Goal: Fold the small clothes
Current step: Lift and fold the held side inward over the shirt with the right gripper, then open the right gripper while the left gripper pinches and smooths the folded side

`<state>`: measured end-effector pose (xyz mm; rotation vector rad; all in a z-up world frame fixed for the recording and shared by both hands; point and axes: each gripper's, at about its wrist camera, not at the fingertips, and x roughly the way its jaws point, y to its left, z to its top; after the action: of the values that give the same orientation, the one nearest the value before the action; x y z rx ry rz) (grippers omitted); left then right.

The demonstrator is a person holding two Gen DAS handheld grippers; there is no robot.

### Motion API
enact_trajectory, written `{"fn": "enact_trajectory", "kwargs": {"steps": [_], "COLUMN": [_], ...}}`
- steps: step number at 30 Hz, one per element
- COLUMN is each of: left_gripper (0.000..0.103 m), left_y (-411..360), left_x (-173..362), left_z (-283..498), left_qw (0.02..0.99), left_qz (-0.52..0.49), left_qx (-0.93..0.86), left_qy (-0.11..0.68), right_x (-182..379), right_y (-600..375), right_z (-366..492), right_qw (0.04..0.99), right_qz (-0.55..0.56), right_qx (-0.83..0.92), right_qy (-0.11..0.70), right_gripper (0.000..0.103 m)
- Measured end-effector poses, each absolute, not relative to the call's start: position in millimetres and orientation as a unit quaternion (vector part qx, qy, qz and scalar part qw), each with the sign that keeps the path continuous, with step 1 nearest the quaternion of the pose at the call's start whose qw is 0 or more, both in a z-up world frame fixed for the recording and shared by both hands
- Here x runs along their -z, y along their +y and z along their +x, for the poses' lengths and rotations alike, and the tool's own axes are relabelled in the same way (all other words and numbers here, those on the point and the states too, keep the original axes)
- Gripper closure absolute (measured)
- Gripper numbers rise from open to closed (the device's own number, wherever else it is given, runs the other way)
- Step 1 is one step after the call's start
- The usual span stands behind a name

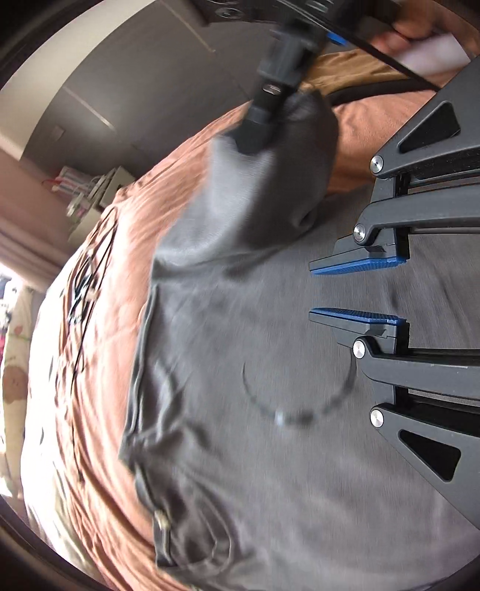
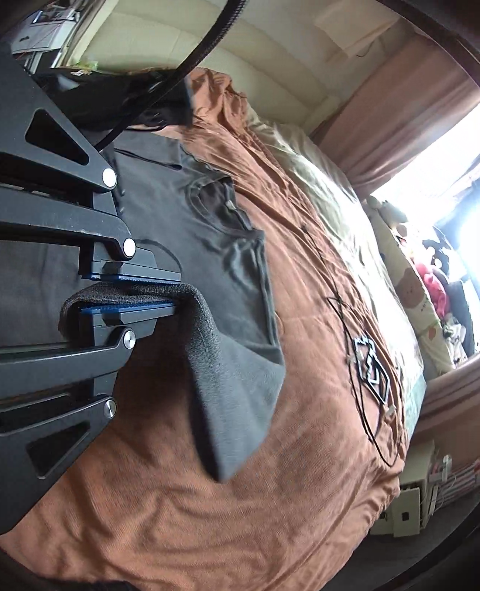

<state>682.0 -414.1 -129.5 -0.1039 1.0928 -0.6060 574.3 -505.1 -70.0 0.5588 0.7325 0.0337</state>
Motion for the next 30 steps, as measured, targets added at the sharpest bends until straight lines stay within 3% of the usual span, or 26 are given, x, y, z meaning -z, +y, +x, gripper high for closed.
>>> {"fn": "enact_trajectory", "kwargs": {"steps": [6, 8, 9, 10, 12, 20, 23, 25, 27, 30], "left_gripper": [0.083, 0.083, 0.083, 0.083, 0.083, 0.081, 0.072, 0.056, 0.050, 0.050], "left_y": [-388.3, -380.6, -377.6, -375.2, -370.7, -383.7, -400.5, -410.4, -420.2, -434.3], "left_x": [119.9, 116.9, 116.6, 115.6, 114.4, 114.5, 119.7, 123.1, 126.7, 135.6], "left_z": [681.6, 681.1, 681.0, 680.6, 679.5, 676.9, 675.1, 674.0, 673.3, 675.6], "left_qw": [0.819, 0.821, 0.822, 0.823, 0.823, 0.821, 0.817, 0.815, 0.814, 0.814], "left_qz": [-0.048, -0.050, -0.051, -0.051, -0.051, -0.023, 0.008, 0.026, 0.040, 0.069], "left_qx": [0.265, 0.262, 0.260, 0.258, 0.257, 0.274, 0.284, 0.289, 0.299, 0.297], "left_qy": [0.506, 0.505, 0.504, 0.504, 0.504, 0.501, 0.502, 0.501, 0.496, 0.494], "right_x": [86.4, 94.3, 98.0, 99.5, 101.0, 120.0, 133.2, 142.6, 153.3, 165.7], "right_y": [-489.7, -484.8, -483.8, -484.4, -489.2, -515.6, -529.4, -535.5, -537.0, -543.7], "right_z": [580.9, 583.7, 582.7, 579.8, 571.3, 532.7, 525.4, 523.5, 521.6, 527.2], "right_qw": [0.881, 0.868, 0.865, 0.867, 0.871, 0.873, 0.869, 0.868, 0.868, 0.858], "right_qz": [0.290, 0.312, 0.320, 0.324, 0.338, 0.370, 0.392, 0.405, 0.413, 0.428], "right_qx": [-0.029, -0.048, -0.053, -0.049, -0.043, 0.023, 0.030, 0.031, 0.031, 0.032], "right_qy": [0.372, 0.383, 0.383, 0.376, 0.355, 0.317, 0.299, 0.285, 0.276, 0.283], "right_gripper": [0.096, 0.089, 0.076, 0.054, 0.032, 0.032, 0.032, 0.032, 0.033, 0.051]}}
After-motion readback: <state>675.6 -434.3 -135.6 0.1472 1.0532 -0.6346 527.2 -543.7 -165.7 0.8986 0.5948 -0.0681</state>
